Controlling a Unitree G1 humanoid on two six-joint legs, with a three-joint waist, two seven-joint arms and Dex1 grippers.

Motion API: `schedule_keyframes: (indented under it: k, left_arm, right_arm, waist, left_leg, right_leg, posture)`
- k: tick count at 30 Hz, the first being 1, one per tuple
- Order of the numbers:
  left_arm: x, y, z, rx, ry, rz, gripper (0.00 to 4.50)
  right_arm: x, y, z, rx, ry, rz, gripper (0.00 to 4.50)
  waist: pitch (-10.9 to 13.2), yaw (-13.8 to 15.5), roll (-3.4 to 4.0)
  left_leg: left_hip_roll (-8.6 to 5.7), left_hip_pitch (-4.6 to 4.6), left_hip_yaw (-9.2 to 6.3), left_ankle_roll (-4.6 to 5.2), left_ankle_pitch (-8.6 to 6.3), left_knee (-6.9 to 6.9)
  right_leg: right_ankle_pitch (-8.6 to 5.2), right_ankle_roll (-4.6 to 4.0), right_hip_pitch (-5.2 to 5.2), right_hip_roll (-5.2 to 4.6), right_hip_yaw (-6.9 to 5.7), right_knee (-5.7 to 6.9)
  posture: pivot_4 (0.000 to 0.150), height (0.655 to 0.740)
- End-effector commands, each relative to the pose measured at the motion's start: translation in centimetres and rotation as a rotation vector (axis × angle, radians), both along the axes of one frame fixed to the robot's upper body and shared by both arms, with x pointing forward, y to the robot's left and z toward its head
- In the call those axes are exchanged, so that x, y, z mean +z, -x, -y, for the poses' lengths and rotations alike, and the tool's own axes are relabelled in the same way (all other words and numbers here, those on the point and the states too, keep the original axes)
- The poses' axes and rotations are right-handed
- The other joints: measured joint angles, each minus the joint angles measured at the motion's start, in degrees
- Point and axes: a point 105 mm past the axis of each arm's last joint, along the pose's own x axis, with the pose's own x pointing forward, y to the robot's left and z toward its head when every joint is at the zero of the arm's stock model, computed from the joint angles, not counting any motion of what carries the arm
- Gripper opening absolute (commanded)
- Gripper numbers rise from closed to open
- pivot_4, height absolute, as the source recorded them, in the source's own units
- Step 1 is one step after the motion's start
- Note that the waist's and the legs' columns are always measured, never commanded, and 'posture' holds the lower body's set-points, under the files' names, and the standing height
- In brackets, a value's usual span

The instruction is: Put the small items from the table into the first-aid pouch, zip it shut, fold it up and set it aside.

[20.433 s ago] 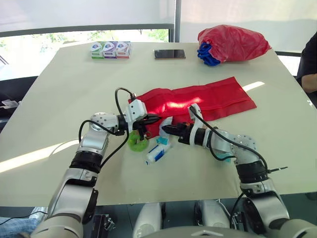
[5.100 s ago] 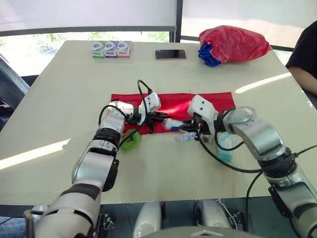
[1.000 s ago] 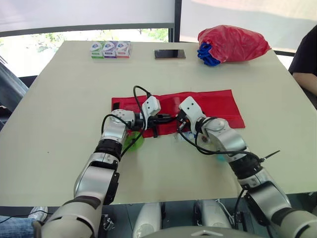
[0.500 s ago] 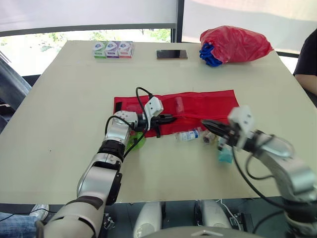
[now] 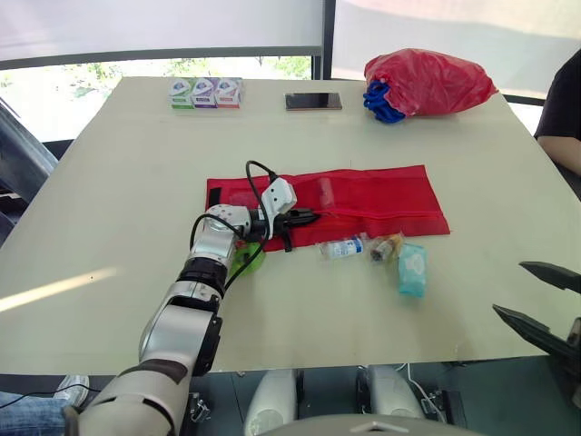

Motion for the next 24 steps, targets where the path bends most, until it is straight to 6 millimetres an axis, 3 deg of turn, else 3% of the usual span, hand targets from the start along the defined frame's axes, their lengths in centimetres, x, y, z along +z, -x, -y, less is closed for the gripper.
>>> schedule_keyframes:
  k: [1, 7, 12, 18, 24]
  left_arm:
    - [0.4, -0.1, 0.0, -0.018, -0.018, 0.019, 0.00]
    - [0.4, -0.1, 0.5, -0.036, -0.020, 0.018, 0.00]
    - [0.4, 0.0, 0.6, -0.043, -0.026, 0.018, 0.00]
    - [0.6, 0.1, 0.6, -0.066, -0.047, 0.031, 0.00]
    - [0.7, 0.0, 0.5, -0.067, -0.057, 0.035, 0.00]
  right_arm:
    - [1.4, 0.8, -0.1, 0.029, 0.051, 0.055, 4.45]
    - [1.2, 0.8, -0.1, 0.044, 0.070, 0.028, 4.45]
    - [-0.3, -1.0, -1.1, 0.087, 0.112, -0.059, 4.45]
    - [-0.1, -6.1, -5.2, 0.189, 0.180, 0.000, 4.45]
    - [-0.6, -9.1, -9.4, 0.320, 0.265, 0.012, 4.45]
  waist:
    - [0.00, 0.03, 0.00]
    - [0.01, 0.11, -0.01]
    - [0.00, 0.11, -0.03]
    - [-0.02, -0.32, -0.10]
    - [0.00, 0.17, -0.06]
  left_leg:
    - [0.00, 0.00, 0.00, 0.00, 0.00, 0.00]
    - [0.00, -0.01, 0.00, 0.00, 0.00, 0.00]
    - [0.00, -0.01, 0.02, 0.00, 0.00, 0.01]
    - [0.03, 0.01, 0.07, 0.00, 0.00, 0.07]
    - [-0.02, -0.23, -0.06, -0.03, 0.02, 0.14]
  right_leg:
    - [0.00, 0.00, 0.00, 0.00, 0.00, 0.00]
    - [0.00, 0.00, 0.00, 0.00, -0.01, -0.02]
    - [0.00, 0.00, 0.00, -0.02, 0.01, -0.02]
    - [0.00, 0.00, 0.00, 0.01, 0.03, 0.01]
    - [0.00, -0.01, -0.12, -0.02, -0.08, -0.03]
  posture:
    - [0.150, 0.7400]
    - [0.150, 0.7400]
    - [0.150, 0.7400]
    - [0.150, 0.7400]
    - [0.150, 0.7400]
